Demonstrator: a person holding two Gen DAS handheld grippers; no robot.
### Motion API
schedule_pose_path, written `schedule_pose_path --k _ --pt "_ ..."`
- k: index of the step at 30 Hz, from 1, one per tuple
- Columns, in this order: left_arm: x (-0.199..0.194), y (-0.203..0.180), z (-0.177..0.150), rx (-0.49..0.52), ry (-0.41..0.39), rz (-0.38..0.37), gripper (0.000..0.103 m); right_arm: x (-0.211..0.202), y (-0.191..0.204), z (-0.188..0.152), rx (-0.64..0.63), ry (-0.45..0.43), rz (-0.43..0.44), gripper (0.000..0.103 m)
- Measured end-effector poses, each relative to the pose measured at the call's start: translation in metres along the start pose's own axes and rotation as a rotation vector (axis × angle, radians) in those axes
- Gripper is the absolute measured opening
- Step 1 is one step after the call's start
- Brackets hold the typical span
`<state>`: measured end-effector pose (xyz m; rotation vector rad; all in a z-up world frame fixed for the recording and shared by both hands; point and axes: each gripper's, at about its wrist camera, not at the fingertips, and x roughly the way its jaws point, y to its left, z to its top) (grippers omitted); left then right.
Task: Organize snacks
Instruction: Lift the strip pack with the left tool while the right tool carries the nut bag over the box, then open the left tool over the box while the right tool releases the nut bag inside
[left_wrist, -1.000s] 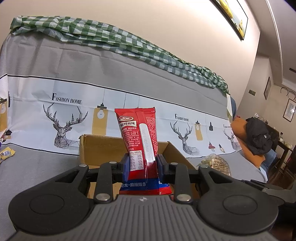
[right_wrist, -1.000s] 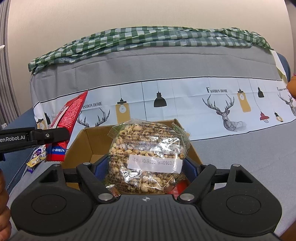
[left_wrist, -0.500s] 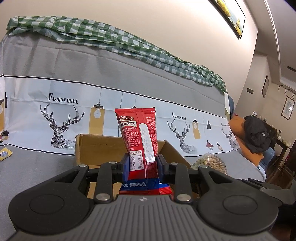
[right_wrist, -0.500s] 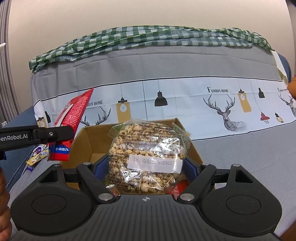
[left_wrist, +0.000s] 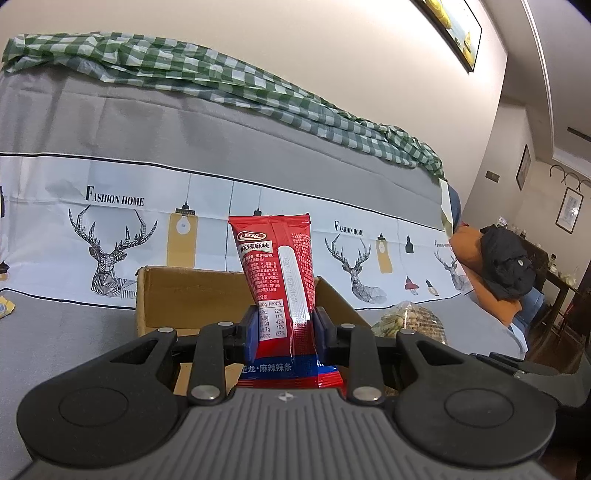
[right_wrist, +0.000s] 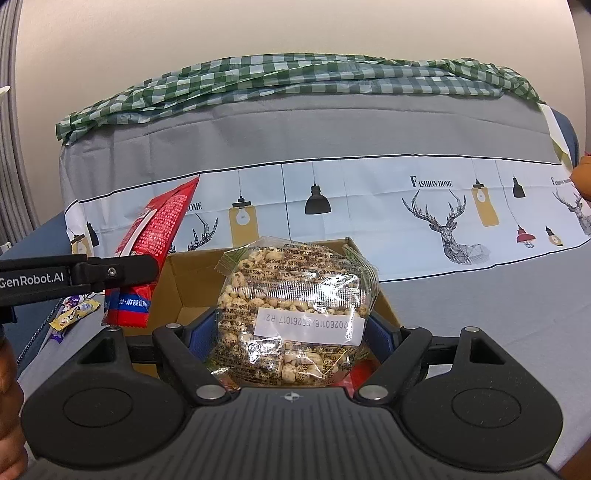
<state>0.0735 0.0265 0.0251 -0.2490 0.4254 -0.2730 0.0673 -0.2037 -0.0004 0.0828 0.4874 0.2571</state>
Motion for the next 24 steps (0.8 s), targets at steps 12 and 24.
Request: schedule_pose_path --k 12,24 --pt "0.002 0.0 0.002 -0.023 0.018 -0.026 0.045 0.001 0.001 0.0 0.022 0.007 0.003 0.085" --pt "-0.011 0.019 0.003 -0.043 0.012 0.057 0.055 0.013 0.006 0.0 0.073 0.036 -0.053 0.089"
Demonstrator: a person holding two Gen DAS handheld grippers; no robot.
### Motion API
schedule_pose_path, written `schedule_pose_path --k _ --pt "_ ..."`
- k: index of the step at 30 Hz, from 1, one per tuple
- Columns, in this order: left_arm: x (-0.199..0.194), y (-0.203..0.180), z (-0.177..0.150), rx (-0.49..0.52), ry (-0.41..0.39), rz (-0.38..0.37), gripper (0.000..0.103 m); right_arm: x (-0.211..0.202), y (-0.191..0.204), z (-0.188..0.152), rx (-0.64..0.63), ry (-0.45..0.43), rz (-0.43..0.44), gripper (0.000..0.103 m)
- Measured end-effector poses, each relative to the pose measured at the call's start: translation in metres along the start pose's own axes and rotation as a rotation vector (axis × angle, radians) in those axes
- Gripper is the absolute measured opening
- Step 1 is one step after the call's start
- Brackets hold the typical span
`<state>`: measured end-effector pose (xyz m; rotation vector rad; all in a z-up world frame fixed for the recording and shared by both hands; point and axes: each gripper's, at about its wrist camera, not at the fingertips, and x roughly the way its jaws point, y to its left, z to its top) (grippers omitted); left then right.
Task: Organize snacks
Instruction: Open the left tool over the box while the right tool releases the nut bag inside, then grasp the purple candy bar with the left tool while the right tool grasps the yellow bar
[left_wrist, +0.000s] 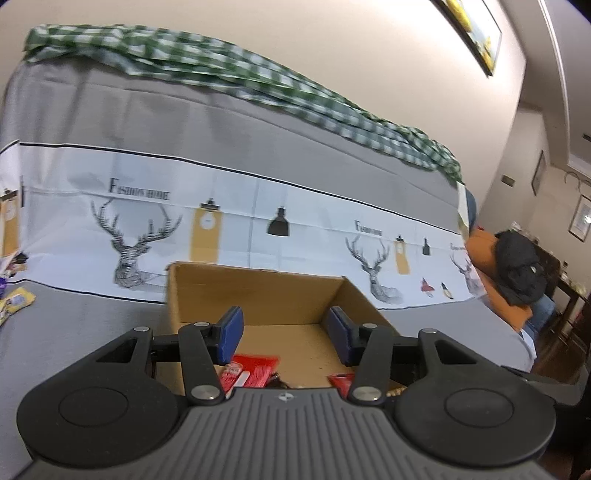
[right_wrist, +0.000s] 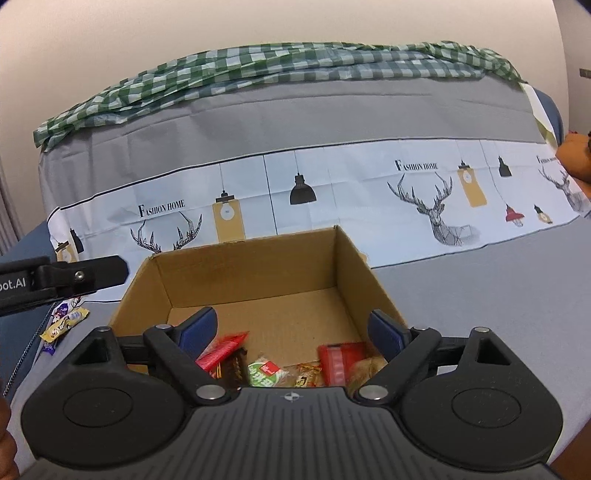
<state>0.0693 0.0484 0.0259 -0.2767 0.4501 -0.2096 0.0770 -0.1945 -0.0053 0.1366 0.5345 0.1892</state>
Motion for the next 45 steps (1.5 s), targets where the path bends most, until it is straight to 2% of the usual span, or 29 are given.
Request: schedule_pose_path --k 5,8,10,11,13,15,18,20,23,26,28,31,34,38,41,45 --pt "-0.013 0.016 0.001 -0.009 -0.017 0.037 0.055 0.0 0.015 -0.004 0.007 -0.006 -0.003 0.088" --pt "-0.021 0.027 0.003 -0.017 -0.023 0.057 0.054 -0.002 0.027 -0.008 0.026 -0.021 0.005 0.079" --pt "-0.027 0.034 0.003 -0.014 -0.029 0.076 0.045 -0.004 0.034 -0.009 0.044 -0.036 0.017 0.061" --pt "-0.03 0.038 0.003 -0.009 -0.033 0.088 0.041 -0.005 0.038 -0.009 0.052 -0.044 0.028 0.057" --pt "-0.037 0.045 0.004 0.003 -0.044 0.116 0.02 -0.007 0.046 -0.01 0.062 -0.062 0.049 0.042" --pt "-0.045 0.055 0.007 0.004 -0.063 0.146 0.011 -0.008 0.056 -0.01 0.07 -0.073 0.072 0.036" --pt "-0.048 0.075 0.023 -0.06 -0.068 0.228 0.01 -0.006 0.07 -0.01 0.08 -0.073 0.115 0.036" --pt "-0.041 0.093 0.043 -0.115 -0.054 0.253 0.01 -0.005 0.081 -0.011 0.068 -0.073 0.138 0.036" --pt "-0.026 0.113 0.071 -0.117 -0.052 0.281 0.01 -0.002 0.095 -0.012 0.054 -0.066 0.171 0.036" --pt "-0.02 0.138 0.069 -0.123 -0.064 0.319 0.01 -0.002 0.107 -0.017 0.037 -0.058 0.199 0.036" --pt "-0.011 0.155 0.066 -0.148 0.028 0.363 0.01 0.001 0.116 -0.02 0.012 -0.027 0.228 0.036" --pt "-0.011 0.182 0.07 -0.19 0.071 0.398 0.01 0.003 0.127 -0.021 -0.029 -0.007 0.279 0.036" --pt "-0.018 0.22 0.07 -0.307 0.089 0.441 0.01 0.005 0.141 -0.014 -0.07 0.009 0.343 0.036" --pt "-0.033 0.273 0.06 -0.559 0.099 0.446 0.01 0.019 0.175 0.001 -0.124 0.028 0.411 0.036" --pt "-0.049 0.299 0.056 -0.662 0.075 0.479 0.01 0.052 0.217 0.01 -0.122 0.073 0.443 0.037" --pt "-0.065 0.32 0.052 -0.766 0.02 0.461 0.007 0.121 0.269 0.006 -0.05 0.189 0.451 0.038"
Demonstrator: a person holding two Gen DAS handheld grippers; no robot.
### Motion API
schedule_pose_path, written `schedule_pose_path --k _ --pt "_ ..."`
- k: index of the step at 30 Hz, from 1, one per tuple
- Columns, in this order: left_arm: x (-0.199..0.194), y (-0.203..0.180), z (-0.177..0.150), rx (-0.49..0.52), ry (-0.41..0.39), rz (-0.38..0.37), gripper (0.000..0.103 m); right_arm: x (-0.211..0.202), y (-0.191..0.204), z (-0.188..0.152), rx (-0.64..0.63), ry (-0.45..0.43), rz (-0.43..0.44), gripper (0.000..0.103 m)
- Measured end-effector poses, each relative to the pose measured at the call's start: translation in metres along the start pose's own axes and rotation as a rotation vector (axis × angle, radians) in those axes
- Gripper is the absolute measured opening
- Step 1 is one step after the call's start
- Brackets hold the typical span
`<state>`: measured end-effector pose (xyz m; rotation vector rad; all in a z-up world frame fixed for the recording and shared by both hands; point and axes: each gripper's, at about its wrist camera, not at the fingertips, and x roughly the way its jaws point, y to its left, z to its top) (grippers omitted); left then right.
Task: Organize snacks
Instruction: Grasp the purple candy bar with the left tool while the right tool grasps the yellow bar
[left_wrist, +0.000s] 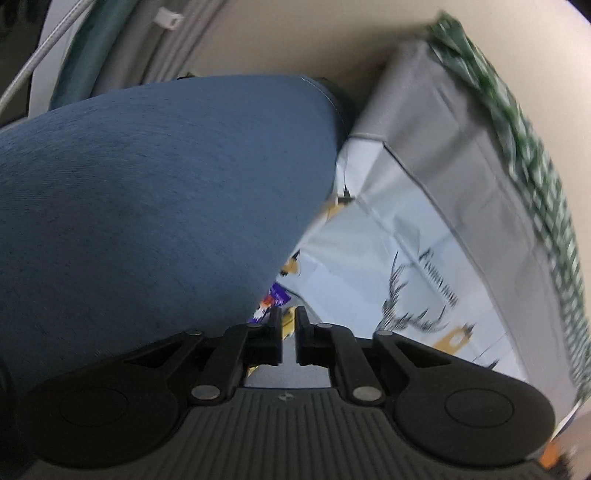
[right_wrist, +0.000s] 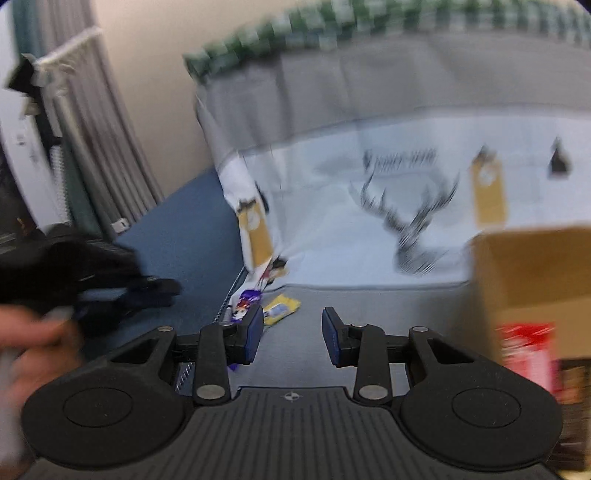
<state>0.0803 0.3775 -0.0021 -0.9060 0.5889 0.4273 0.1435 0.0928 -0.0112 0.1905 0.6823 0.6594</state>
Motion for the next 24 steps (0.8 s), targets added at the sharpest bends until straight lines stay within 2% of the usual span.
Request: schedule_pose_path --k 3,4,6,9,11,12,13,14,16,19,21,24 --pt "-0.003 0.003 0.003 0.001 -0.015 -0.009 0.007 0.068 0.008 -0.001 0.068 0.101 0.013 0.043" --pt "-0.005 0.004 0.005 0.005 -0.018 -0.008 0.006 0.086 0.011 -0.004 0.079 0.121 -0.002 0.051" --pt "-0.003 0.001 0.004 0.01 -0.016 -0.002 0.005 0.123 0.016 -0.009 0.101 0.173 -0.022 0.061" --pt "-0.002 -0.002 0.005 0.026 -0.016 0.003 0.005 0.156 0.017 -0.016 0.164 0.22 -0.031 0.065" --pt "0.001 -0.004 0.006 0.035 -0.015 0.005 0.005 0.173 0.019 -0.019 0.159 0.258 -0.046 0.061" --pt "0.001 -0.004 0.006 0.037 -0.014 0.005 0.005 0.177 0.021 -0.021 0.134 0.264 -0.08 0.046" --pt "0.001 -0.004 0.005 0.041 -0.015 0.004 0.005 0.177 0.023 -0.022 0.11 0.251 -0.108 0.022" --pt "0.002 -0.004 0.006 0.048 -0.013 0.004 0.005 0.174 0.024 -0.023 0.103 0.255 -0.109 0.011" --pt "0.003 -0.006 0.005 0.066 -0.012 0.007 0.005 0.165 0.021 -0.025 0.11 0.251 -0.081 0.011" --pt "0.007 -0.012 0.0 0.126 -0.011 0.024 0.005 0.133 0.013 -0.03 0.022 0.219 -0.147 0.01" --pt "0.014 -0.02 -0.007 0.188 0.004 0.035 0.006 0.105 0.01 -0.038 -0.001 0.229 -0.187 0.01" --pt "0.027 -0.04 -0.029 0.347 0.02 0.086 0.015 0.057 0.007 -0.057 -0.043 0.246 -0.24 0.01"
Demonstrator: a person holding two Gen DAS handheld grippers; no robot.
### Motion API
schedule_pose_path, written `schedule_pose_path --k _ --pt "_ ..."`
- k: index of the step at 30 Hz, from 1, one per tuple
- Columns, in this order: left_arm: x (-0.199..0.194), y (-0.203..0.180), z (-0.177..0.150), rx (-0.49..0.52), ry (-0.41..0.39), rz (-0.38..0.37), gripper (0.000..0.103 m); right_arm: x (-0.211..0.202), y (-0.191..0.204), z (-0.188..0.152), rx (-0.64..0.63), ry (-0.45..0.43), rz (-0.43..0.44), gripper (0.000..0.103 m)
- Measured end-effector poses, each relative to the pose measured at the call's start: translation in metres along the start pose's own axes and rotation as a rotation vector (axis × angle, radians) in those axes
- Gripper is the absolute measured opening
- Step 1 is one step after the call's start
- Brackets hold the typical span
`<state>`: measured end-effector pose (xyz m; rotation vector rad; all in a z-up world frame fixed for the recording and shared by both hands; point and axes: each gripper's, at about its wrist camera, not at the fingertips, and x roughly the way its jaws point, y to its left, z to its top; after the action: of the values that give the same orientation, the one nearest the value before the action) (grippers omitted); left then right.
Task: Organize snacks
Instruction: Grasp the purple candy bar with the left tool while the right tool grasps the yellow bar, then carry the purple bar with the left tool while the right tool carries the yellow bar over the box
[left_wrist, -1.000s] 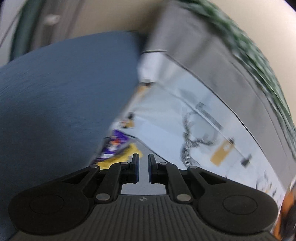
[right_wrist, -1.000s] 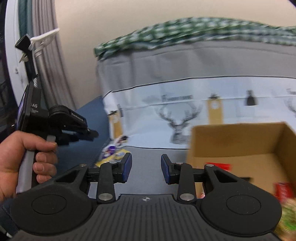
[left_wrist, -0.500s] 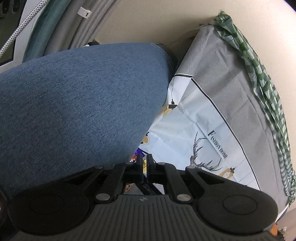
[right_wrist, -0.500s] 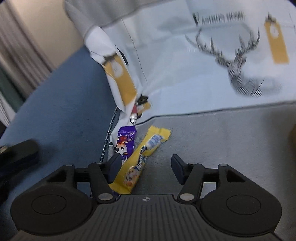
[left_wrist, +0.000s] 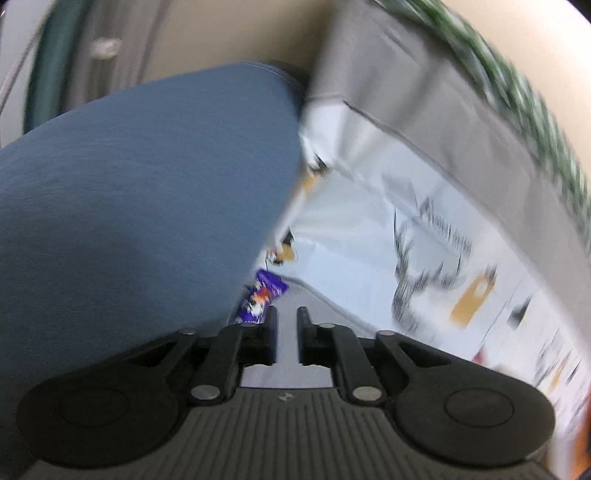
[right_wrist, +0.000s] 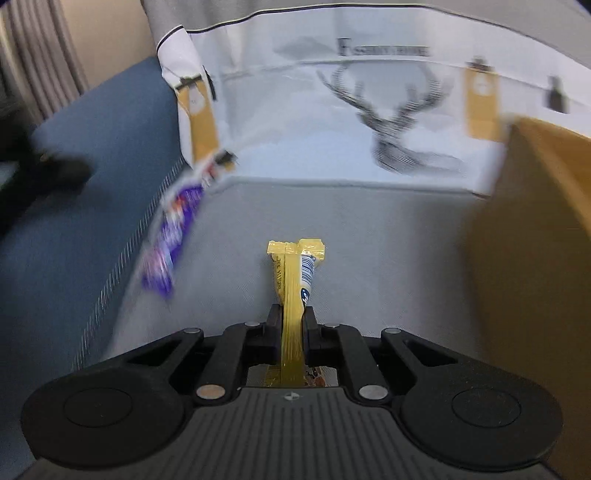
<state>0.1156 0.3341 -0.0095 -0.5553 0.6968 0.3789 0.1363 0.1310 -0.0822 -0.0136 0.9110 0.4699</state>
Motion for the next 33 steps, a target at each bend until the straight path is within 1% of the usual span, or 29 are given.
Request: schedule_pose_path --k 2,3,4,5,7,8,9,10,11,13,14,15,17,19,21,23,24,25,27,29,31,33 --pt "0.01 -0.019 -0.012 0.118 -0.008 0.057 0.018 -0.031 -0.008 -0.024 -0.024 0.008 0.003 0.011" --pt "0.016 -0.028 -0.019 0.176 -0.015 0.099 0.023 -0.048 -0.011 -0.038 -0.041 0.006 0.004 0.011" --pt "0.023 -0.035 -0.026 0.222 -0.021 0.138 0.026 -0.059 -0.013 -0.047 -0.047 0.01 0.012 0.011" --pt "0.03 -0.042 -0.033 0.273 -0.032 0.185 0.027 -0.069 -0.015 -0.058 -0.061 0.015 0.029 0.011" --pt "0.045 -0.051 -0.044 0.346 -0.044 0.258 0.035 -0.084 -0.016 -0.074 -0.093 0.016 0.029 0.011" --pt "0.054 -0.055 -0.049 0.38 -0.05 0.287 0.036 -0.086 -0.014 -0.078 -0.106 0.013 0.037 0.011" --pt "0.06 -0.057 -0.053 0.406 -0.058 0.312 0.037 -0.084 -0.01 -0.081 -0.14 -0.011 0.044 0.011" --pt "0.067 -0.06 -0.059 0.435 -0.071 0.342 0.037 -0.082 -0.005 -0.085 -0.182 -0.039 0.022 0.011" --pt "0.073 -0.061 -0.062 0.459 -0.078 0.365 0.038 -0.075 -0.003 -0.089 -0.194 -0.043 -0.011 0.011" --pt "0.082 -0.062 -0.066 0.49 -0.089 0.397 0.038 -0.065 -0.008 -0.092 -0.143 -0.001 0.008 0.012" --pt "0.086 -0.061 -0.067 0.502 -0.098 0.414 0.038 -0.062 -0.009 -0.094 -0.145 0.005 0.006 0.012" --pt "0.09 -0.061 -0.067 0.509 -0.101 0.418 0.038 -0.06 -0.009 -0.096 -0.165 0.006 -0.002 0.017" --pt "0.1 -0.064 -0.064 0.517 -0.101 0.427 0.038 -0.059 -0.008 -0.097 -0.197 0.003 -0.007 0.02" --pt "0.11 -0.062 -0.063 0.517 -0.074 0.434 0.038 -0.058 -0.008 -0.095 -0.194 0.012 0.009 0.026" --pt "0.119 -0.057 -0.062 0.506 -0.043 0.444 0.038 -0.058 -0.007 -0.094 -0.192 0.015 0.014 0.026" --pt "0.123 -0.056 -0.06 0.512 -0.05 0.439 0.037 -0.057 -0.006 -0.094 -0.206 0.013 0.011 0.026" --pt "0.123 -0.056 -0.059 0.513 -0.048 0.436 0.035 -0.056 -0.005 -0.094 -0.211 0.012 0.011 0.026" --pt "0.123 -0.055 -0.058 0.512 -0.044 0.429 0.032 -0.056 -0.004 -0.095 -0.214 0.01 0.013 0.026" --pt "0.121 -0.054 -0.055 0.499 -0.03 0.42 0.018 -0.055 -0.005 -0.095 -0.217 0.006 0.019 0.026" --pt "0.117 -0.054 -0.055 0.488 -0.024 0.405 0.016 -0.055 -0.005 -0.096 -0.225 0.004 0.024 0.024" --pt "0.11 -0.057 -0.056 0.48 -0.025 0.392 0.016 -0.056 -0.005 -0.097 -0.237 -0.001 0.035 0.014" --pt "0.1 -0.06 -0.057 0.485 -0.038 0.387 0.016 -0.06 -0.004 -0.1 -0.244 -0.007 0.036 0.014"
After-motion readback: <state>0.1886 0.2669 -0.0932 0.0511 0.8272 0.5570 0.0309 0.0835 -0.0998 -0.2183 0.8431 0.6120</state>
